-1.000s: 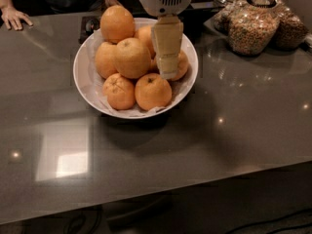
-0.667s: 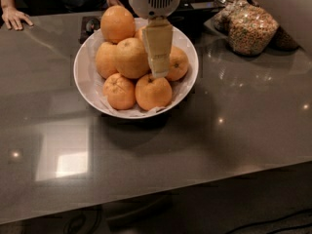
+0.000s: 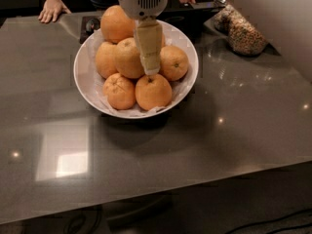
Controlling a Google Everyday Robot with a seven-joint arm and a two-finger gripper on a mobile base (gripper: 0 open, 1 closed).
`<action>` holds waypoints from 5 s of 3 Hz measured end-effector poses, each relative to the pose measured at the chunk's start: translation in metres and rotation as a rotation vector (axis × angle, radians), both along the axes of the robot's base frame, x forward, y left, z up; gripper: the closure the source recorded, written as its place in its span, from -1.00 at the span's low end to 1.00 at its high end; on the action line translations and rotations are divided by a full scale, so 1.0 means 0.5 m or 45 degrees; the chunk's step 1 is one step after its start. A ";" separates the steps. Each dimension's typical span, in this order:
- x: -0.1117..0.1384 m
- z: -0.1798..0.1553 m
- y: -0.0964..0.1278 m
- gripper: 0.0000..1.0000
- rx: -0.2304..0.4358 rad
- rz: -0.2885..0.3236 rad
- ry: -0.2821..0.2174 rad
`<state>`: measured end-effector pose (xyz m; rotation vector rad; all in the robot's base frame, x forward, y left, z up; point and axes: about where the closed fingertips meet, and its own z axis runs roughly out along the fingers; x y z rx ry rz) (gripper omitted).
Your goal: Pick orange from white bowl
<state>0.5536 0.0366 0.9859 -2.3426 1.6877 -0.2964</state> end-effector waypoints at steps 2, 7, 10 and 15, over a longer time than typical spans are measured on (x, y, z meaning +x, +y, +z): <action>0.021 -0.024 0.016 -0.62 -0.004 0.033 0.044; 0.050 -0.087 0.024 -0.56 0.001 0.023 0.159; 0.048 -0.117 0.006 0.36 0.024 -0.030 0.221; 0.040 -0.083 0.005 1.00 0.082 -0.018 0.155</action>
Offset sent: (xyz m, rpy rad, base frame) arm 0.0000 -0.0076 -0.0224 -0.0723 0.1255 0.0180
